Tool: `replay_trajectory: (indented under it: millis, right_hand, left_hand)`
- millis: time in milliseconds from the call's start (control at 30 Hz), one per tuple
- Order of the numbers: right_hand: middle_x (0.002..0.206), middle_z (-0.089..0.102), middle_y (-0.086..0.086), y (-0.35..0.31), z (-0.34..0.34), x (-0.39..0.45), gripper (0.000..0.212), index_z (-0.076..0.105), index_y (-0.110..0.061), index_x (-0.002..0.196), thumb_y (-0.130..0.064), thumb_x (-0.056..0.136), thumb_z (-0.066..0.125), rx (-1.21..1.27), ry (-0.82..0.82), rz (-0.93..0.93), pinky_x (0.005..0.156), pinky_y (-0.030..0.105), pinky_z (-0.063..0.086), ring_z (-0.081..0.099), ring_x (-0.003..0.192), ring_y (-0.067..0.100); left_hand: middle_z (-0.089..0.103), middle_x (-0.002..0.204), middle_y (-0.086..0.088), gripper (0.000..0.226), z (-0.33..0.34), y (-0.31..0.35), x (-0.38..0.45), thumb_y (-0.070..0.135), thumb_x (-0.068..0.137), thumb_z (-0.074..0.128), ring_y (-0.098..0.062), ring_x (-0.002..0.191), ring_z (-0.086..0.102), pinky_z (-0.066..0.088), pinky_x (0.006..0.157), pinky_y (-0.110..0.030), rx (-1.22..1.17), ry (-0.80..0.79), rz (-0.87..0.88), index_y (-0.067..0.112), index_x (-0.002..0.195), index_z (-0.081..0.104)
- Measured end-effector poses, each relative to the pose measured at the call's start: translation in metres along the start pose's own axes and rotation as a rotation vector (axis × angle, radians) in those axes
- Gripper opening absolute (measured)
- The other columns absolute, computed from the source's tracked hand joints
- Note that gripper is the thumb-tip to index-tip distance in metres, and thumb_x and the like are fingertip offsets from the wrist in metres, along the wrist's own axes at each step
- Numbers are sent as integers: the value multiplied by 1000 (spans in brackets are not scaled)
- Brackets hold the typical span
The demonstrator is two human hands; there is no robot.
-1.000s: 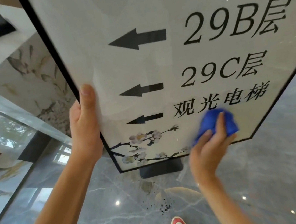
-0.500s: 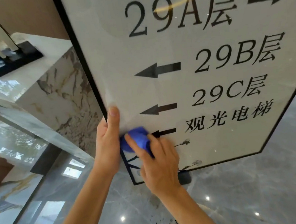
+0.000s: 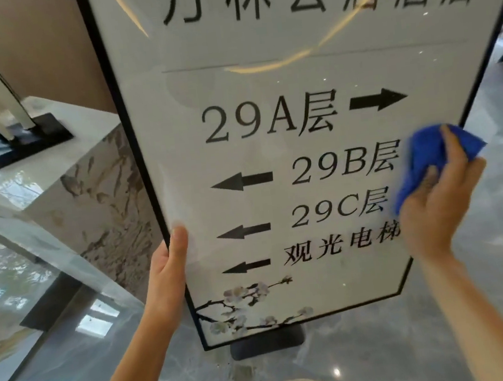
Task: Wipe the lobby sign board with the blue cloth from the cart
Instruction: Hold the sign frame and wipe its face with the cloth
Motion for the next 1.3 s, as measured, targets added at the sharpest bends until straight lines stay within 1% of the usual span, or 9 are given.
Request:
replay_trajectory:
  millis: [100, 200, 300, 433, 733, 833, 967, 1167, 1300]
  right_hand:
    - [134, 41, 24, 8, -8, 3, 48, 35, -20, 148, -13, 100, 36, -10, -39, 22, 89, 34, 42, 51, 116, 35]
    - [134, 40, 25, 3, -6, 0, 49, 35, -20, 148, -7, 101, 39, -16, -52, 49, 89, 51, 47, 51, 116, 43]
    - [133, 40, 27, 2, -6, -1, 54, 35, -19, 148, 2, 99, 43, -25, -62, 71, 87, 54, 47, 53, 113, 48]
    - [130, 41, 25, 0, -9, 0, 52, 35, -18, 148, -1, 99, 43, -34, -71, 74, 85, 52, 47, 54, 108, 48]
    - [130, 41, 14, -15, -7, -3, 45, 40, -11, 145, -4, 100, 41, 16, 23, 108, 85, 40, 42, 48, 109, 32]
    - [132, 43, 23, -52, 7, -13, 44, 38, -12, 146, -4, 103, 42, 54, 67, 135, 87, 42, 46, 51, 113, 36]
    - [123, 41, 9, -139, 45, -43, 48, 39, -14, 145, -19, 97, 42, 67, 10, -12, 74, 34, 47, 55, 94, 26]
    - [104, 42, 5, -241, 88, -79, 87, 28, -19, 154, -12, 75, 65, 24, -192, -287, 70, 30, 47, 44, 85, 16]
    - [105, 44, 6, -275, 91, -44, 74, 29, -18, 153, -15, 83, 51, 31, -105, -358, 72, 34, 50, 48, 83, 21]
  left_hand:
    - [75, 113, -5, 80, 0, 8, -5, 87, 70, 54, -26, 109, 69, 50, 99, -55, 18, -31, -12, 18, 108, 70]
    - [74, 110, 8, 55, -3, 32, -6, 84, 74, 52, -20, 110, 67, 51, 92, -39, 52, -42, 35, 41, 104, 69]
    - [68, 113, -4, 67, -6, 86, 16, 89, 71, 48, -25, 107, 65, 52, 92, -51, 56, 23, 165, 35, 107, 65]
    - [68, 113, 1, 63, 4, 180, 60, 81, 83, 43, -18, 104, 64, 51, 93, -46, 29, 79, 386, 25, 107, 60]
    - [55, 63, 28, 34, 25, 203, 81, 54, 99, 38, 10, 59, 48, 38, 54, -5, 164, 278, 553, 32, 74, 48]
    - [56, 61, 32, 34, 26, 203, 80, 48, 103, 39, 13, 57, 50, 37, 52, -3, 168, 291, 565, 35, 73, 47]
    - [55, 59, 34, 34, 27, 200, 80, 45, 105, 38, 14, 56, 50, 37, 50, -1, 160, 264, 575, 35, 73, 44]
    - [67, 74, 25, 38, 25, 195, 79, 53, 102, 36, 11, 68, 61, 45, 57, -5, 74, 221, 533, 26, 86, 58]
    - [72, 80, 15, 50, 25, 196, 80, 57, 99, 38, 2, 72, 66, 50, 60, -10, 41, 167, 493, 13, 98, 62]
Point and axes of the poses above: each hand's wrist, its own x-axis towards the middle knuckle, its own z-axis out of the palm, y = z × x, the point moved 3 cm from there along x, towards the middle knuckle
